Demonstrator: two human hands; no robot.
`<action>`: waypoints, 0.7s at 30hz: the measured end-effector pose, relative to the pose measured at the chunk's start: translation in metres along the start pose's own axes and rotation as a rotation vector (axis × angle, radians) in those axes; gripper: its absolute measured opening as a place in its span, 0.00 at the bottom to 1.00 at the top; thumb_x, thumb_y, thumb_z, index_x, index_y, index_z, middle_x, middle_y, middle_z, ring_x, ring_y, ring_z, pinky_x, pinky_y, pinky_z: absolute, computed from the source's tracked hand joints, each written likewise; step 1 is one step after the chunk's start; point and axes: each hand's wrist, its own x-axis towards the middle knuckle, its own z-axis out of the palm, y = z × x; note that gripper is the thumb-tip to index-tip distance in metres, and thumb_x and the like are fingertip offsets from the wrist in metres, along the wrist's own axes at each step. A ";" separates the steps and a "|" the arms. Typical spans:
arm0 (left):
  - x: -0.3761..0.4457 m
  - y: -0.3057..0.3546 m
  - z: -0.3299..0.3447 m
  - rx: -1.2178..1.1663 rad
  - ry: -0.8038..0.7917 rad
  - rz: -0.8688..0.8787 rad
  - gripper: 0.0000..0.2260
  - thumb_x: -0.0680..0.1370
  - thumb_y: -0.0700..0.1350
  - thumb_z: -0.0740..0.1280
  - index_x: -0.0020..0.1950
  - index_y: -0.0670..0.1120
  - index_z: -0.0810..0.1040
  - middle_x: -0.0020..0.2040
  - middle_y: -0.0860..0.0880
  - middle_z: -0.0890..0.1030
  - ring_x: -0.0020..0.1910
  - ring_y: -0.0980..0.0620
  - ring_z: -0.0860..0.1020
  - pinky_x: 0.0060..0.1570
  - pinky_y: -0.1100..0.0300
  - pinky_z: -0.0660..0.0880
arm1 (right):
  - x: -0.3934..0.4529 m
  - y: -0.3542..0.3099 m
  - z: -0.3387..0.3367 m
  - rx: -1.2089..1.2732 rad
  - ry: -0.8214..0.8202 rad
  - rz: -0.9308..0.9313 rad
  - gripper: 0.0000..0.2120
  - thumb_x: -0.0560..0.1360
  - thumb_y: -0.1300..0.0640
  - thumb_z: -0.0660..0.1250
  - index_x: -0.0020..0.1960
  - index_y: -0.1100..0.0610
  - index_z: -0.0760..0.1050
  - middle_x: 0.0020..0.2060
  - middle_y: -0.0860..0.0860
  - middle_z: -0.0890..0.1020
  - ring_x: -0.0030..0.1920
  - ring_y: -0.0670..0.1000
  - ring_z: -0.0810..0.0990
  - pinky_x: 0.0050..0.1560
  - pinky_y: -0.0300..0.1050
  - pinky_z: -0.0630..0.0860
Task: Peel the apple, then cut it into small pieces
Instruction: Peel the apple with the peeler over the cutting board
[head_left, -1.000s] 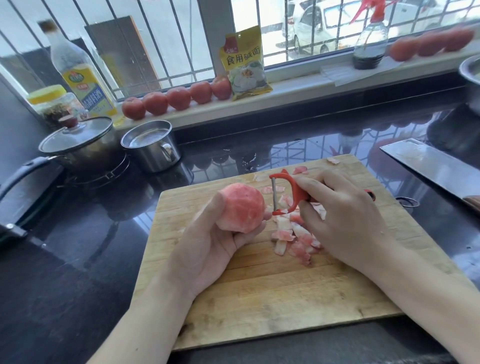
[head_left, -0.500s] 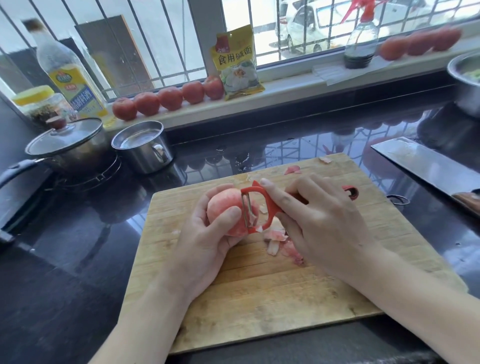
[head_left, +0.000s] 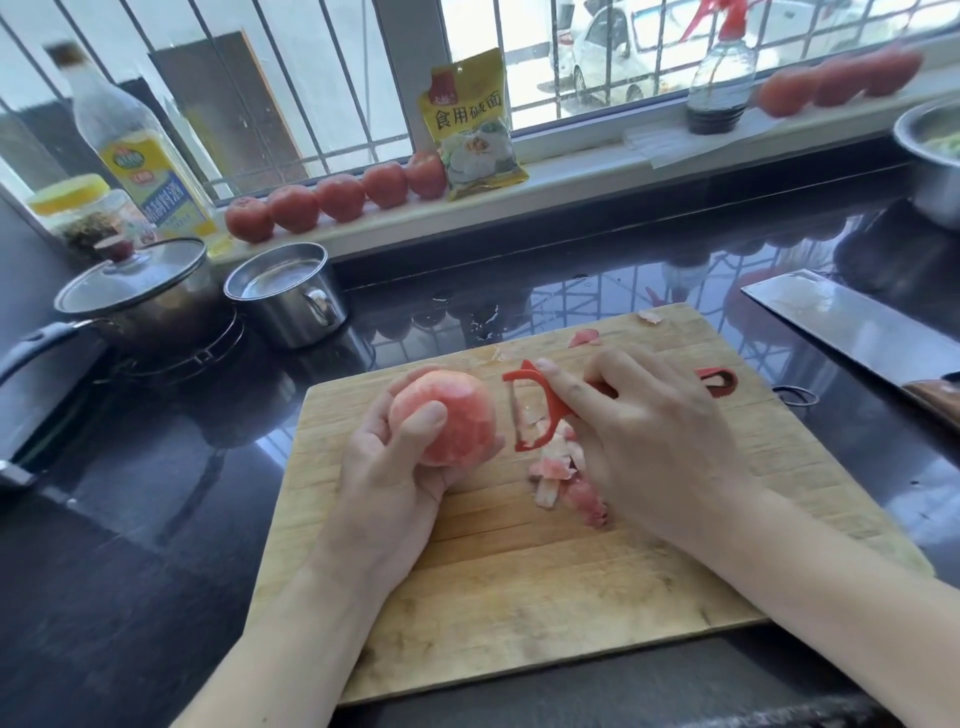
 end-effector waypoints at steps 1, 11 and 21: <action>0.001 0.002 -0.003 -0.020 0.002 0.007 0.28 0.75 0.46 0.71 0.69 0.31 0.68 0.56 0.37 0.76 0.53 0.41 0.78 0.53 0.43 0.79 | -0.001 0.005 -0.001 -0.013 -0.009 0.040 0.21 0.75 0.56 0.64 0.67 0.57 0.79 0.42 0.52 0.77 0.45 0.55 0.75 0.45 0.55 0.75; 0.005 0.002 -0.003 0.003 0.056 0.001 0.32 0.76 0.46 0.73 0.73 0.32 0.66 0.60 0.37 0.75 0.55 0.39 0.73 0.49 0.50 0.74 | 0.000 0.008 0.003 0.041 0.006 0.046 0.19 0.77 0.56 0.65 0.67 0.55 0.79 0.43 0.51 0.77 0.47 0.55 0.76 0.49 0.54 0.72; 0.001 0.002 0.005 0.053 -0.125 -0.021 0.31 0.74 0.50 0.77 0.67 0.31 0.73 0.55 0.36 0.81 0.52 0.41 0.80 0.51 0.50 0.78 | 0.000 -0.008 0.003 0.037 0.187 -0.138 0.20 0.76 0.64 0.72 0.67 0.57 0.79 0.42 0.53 0.78 0.42 0.55 0.75 0.47 0.51 0.71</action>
